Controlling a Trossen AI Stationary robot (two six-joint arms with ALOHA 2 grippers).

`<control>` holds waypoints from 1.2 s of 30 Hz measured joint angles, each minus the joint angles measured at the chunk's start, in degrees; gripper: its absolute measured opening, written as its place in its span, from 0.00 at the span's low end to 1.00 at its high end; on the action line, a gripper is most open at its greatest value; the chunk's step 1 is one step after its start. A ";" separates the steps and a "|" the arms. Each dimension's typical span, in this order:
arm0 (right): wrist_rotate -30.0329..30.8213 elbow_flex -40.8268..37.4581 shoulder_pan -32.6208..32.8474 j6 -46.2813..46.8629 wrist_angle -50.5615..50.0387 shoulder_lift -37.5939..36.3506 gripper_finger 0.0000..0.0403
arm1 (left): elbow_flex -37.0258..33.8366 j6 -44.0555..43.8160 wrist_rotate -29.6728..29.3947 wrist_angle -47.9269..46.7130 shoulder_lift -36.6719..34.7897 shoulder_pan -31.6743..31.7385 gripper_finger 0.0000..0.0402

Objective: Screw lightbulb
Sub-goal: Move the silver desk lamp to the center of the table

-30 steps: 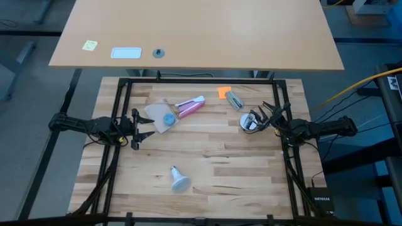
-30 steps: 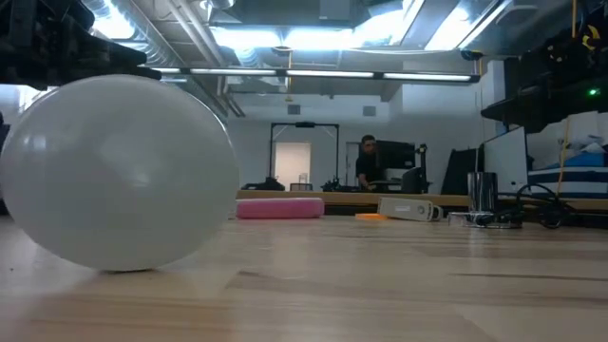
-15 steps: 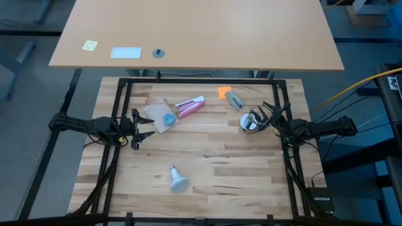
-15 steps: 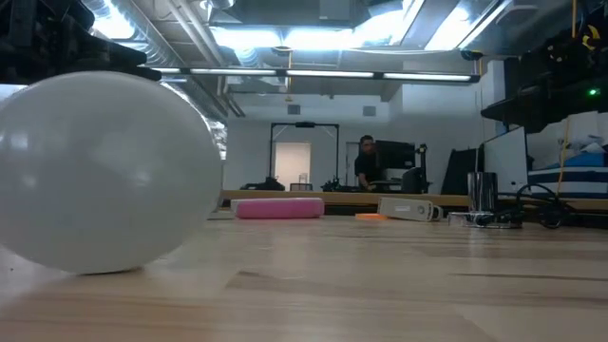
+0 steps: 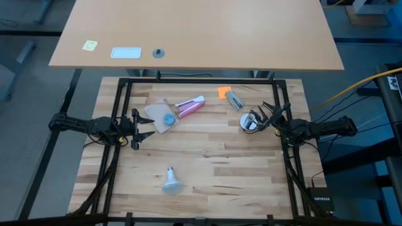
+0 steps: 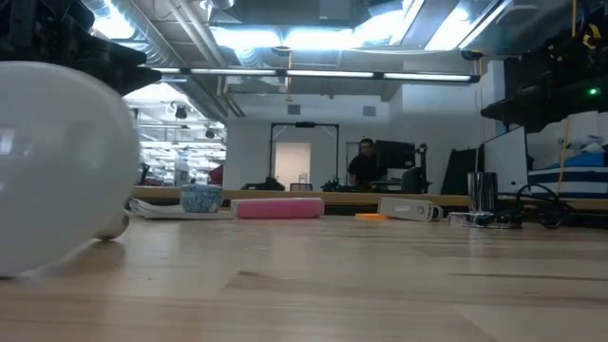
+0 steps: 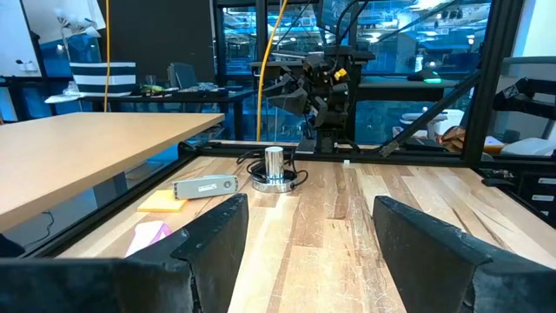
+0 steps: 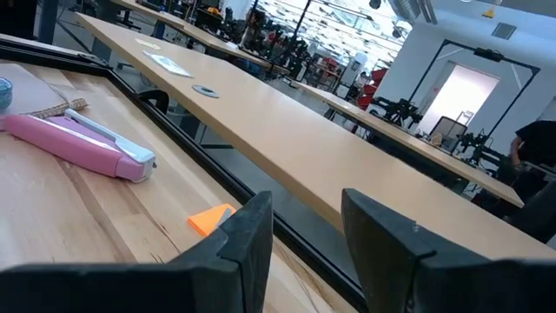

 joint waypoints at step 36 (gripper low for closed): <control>-14.91 11.29 -0.02 17.69 6.51 12.88 0.35 | 0.00 -8.15 -3.93 0.28 0.00 0.00 0.60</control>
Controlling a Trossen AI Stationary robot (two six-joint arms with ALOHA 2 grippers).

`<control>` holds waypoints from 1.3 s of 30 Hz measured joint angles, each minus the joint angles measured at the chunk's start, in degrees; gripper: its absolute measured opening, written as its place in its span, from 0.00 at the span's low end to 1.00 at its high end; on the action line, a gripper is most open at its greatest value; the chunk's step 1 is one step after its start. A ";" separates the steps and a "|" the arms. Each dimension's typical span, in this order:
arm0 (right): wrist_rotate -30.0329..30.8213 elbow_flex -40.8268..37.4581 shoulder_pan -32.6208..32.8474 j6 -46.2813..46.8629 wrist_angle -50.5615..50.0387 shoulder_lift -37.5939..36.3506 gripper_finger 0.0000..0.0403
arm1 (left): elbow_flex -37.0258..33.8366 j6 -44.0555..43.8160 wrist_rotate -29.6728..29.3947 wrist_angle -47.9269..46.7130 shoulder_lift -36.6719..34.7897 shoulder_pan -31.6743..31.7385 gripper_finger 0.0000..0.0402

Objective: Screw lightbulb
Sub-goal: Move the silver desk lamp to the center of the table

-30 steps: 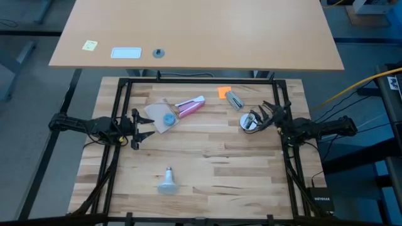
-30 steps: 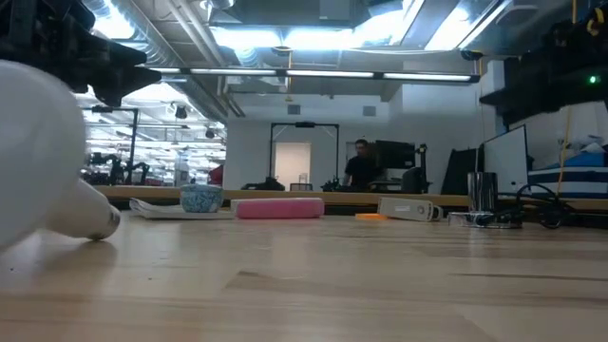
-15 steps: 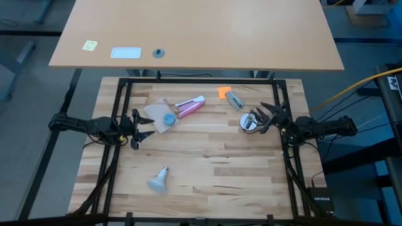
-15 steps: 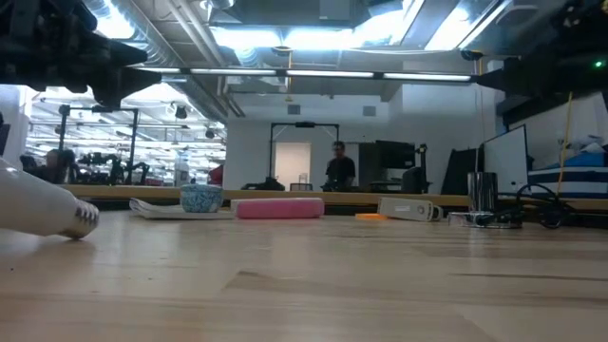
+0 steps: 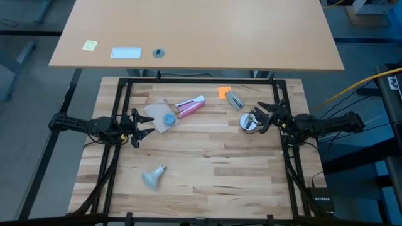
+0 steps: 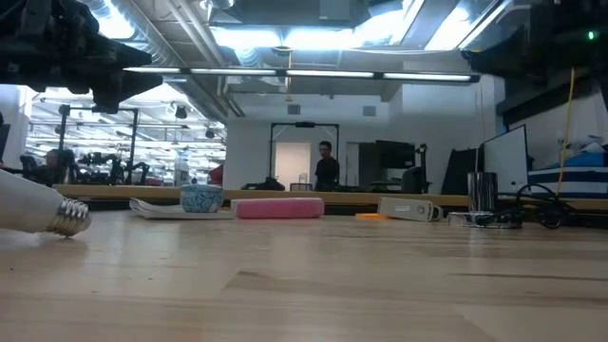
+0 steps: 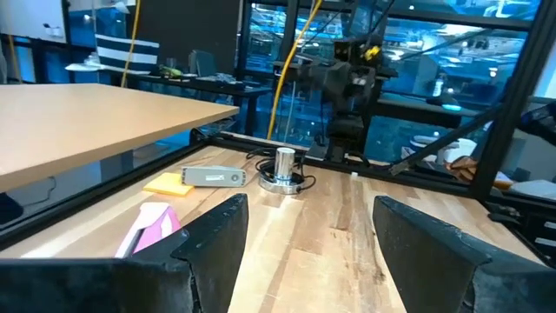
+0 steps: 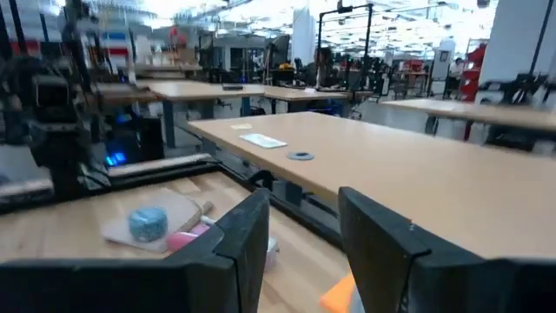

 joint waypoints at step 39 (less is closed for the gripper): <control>-26.88 31.27 -17.90 25.64 -55.75 57.27 0.35 | 0.00 3.72 -0.02 -0.04 0.02 0.00 0.60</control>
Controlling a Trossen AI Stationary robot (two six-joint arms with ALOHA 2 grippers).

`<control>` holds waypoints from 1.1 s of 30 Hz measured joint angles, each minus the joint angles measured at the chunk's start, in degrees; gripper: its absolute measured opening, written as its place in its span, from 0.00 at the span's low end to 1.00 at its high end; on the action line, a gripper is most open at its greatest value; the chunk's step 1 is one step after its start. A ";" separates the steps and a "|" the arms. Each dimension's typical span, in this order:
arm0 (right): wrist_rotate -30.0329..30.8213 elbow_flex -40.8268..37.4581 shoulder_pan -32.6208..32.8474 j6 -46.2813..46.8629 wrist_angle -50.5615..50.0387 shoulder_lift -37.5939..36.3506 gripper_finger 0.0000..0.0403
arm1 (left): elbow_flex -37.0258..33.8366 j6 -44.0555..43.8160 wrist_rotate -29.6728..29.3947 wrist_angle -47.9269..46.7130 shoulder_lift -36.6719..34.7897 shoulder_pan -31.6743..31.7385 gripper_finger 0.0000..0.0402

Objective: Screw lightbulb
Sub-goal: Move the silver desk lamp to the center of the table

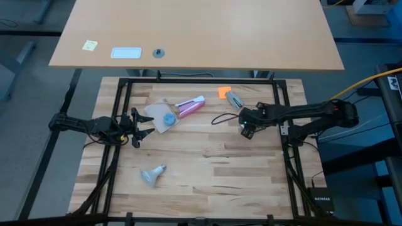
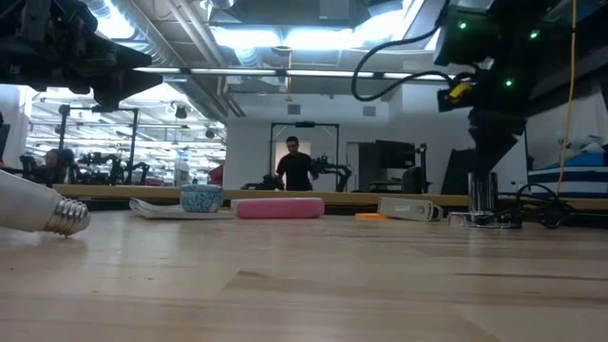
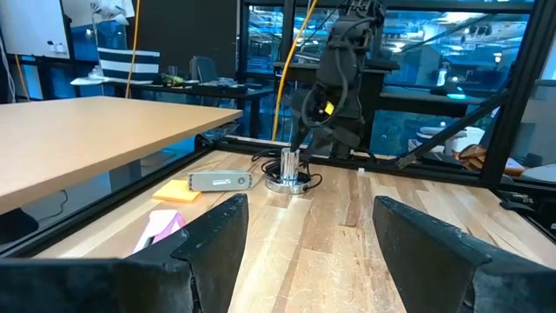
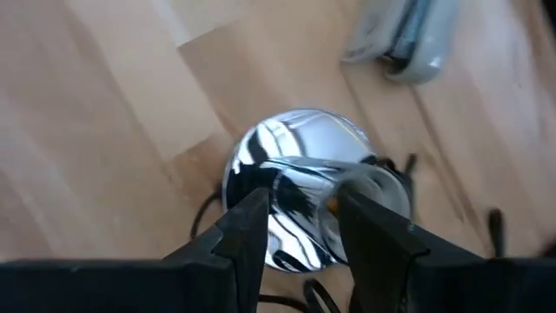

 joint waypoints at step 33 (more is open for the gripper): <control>-21.05 3.80 -0.64 -3.90 40.61 7.81 0.01 | 0.01 -0.03 -0.01 -0.02 0.17 0.00 0.60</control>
